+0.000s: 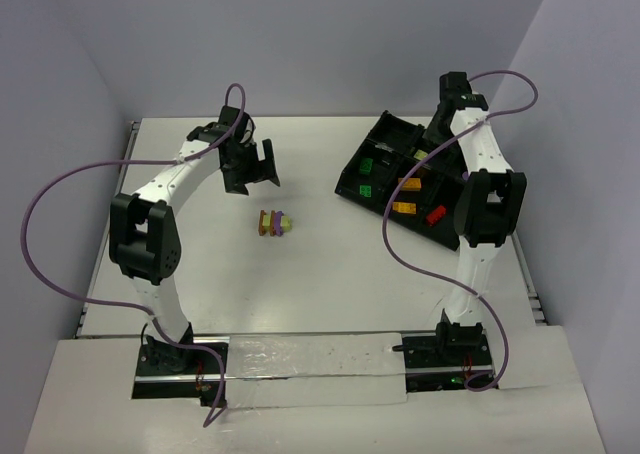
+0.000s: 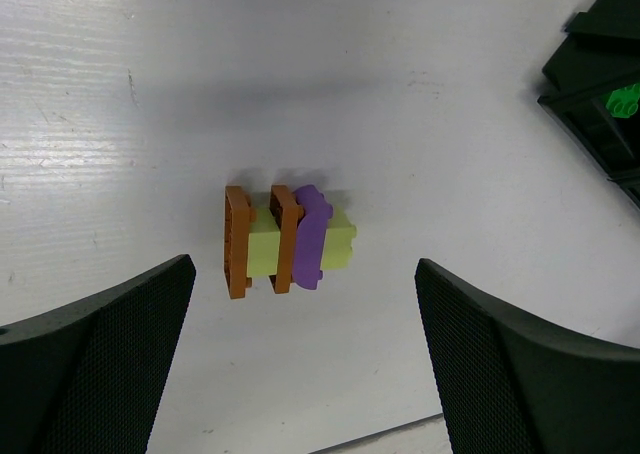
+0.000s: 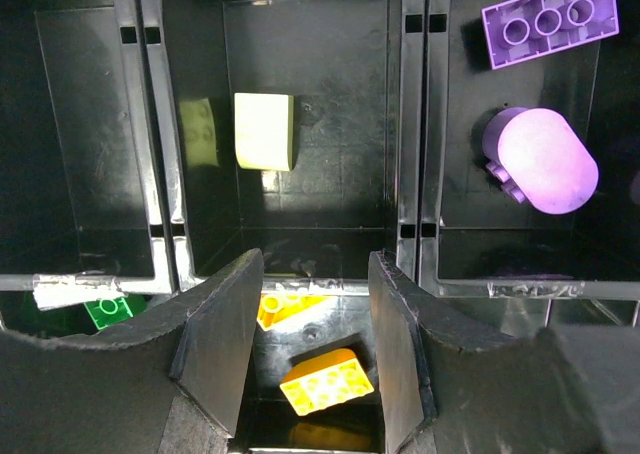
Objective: Sort the legos into containers by color
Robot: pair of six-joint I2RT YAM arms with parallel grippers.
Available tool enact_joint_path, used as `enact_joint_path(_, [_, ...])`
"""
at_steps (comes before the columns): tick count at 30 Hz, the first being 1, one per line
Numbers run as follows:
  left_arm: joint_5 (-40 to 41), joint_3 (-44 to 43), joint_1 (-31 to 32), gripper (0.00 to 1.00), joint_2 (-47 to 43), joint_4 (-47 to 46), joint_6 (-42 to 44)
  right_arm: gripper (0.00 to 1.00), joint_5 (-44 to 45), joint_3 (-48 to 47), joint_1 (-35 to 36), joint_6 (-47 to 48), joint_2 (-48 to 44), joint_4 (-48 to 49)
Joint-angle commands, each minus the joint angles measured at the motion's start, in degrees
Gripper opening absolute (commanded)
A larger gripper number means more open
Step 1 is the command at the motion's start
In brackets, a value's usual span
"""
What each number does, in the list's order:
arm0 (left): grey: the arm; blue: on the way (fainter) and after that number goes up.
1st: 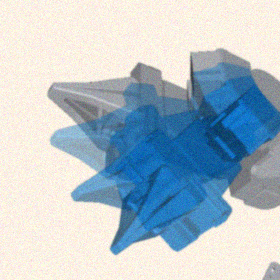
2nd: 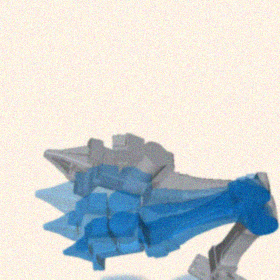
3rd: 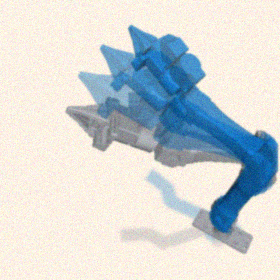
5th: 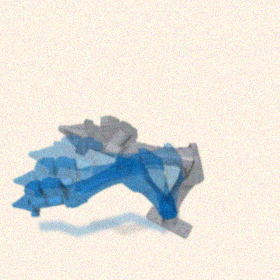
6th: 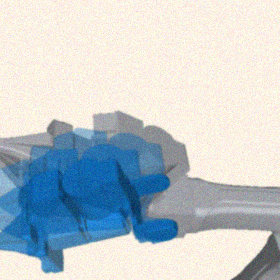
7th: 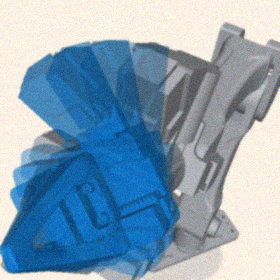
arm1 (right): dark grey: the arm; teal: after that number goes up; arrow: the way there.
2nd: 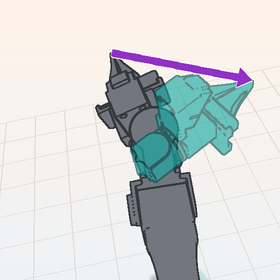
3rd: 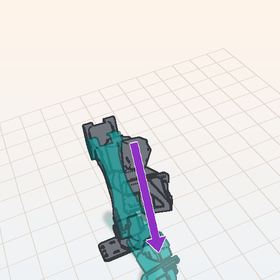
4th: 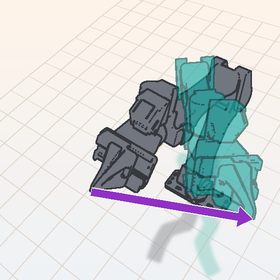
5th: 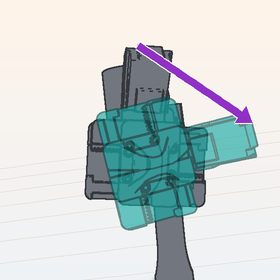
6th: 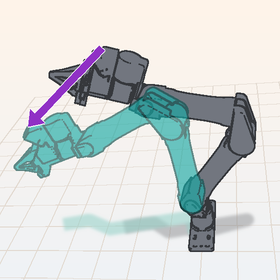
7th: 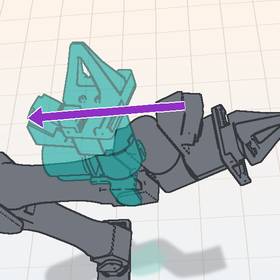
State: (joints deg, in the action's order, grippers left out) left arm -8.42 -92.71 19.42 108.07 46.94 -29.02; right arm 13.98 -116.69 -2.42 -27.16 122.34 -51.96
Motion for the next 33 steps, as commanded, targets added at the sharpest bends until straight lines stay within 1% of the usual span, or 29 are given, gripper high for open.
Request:
enact_joint_path(1, [0.95, -0.98, 0.53, 0.99, -1.2, -0.71, 0.93, 0.54, 0.91, 0.85, -0.4, 0.18, -1.21, 1.51])
enact_joint_path(11, [1.39, -1.95, 0.53, 0.99, -1.33, -0.84, 0.46, 0.54, 0.13, -0.34, -0.44, 0.36, -0.4, 1.64])
enact_joint_path(20, [-1.32, -2.52, 0.53, 0.99, -1.28, -2.95, -1.66, 0.54, 0.08, -0.4, -0.49, 0.6, -0.35, 1.4])
enact_joint_path(33, [0.09, -2.24, 0.53, 0.99, -2.55, -4.06, -2.07, 0.54, -0.77, -0.23, -0.57, 0.8, 0.06, 1.42])
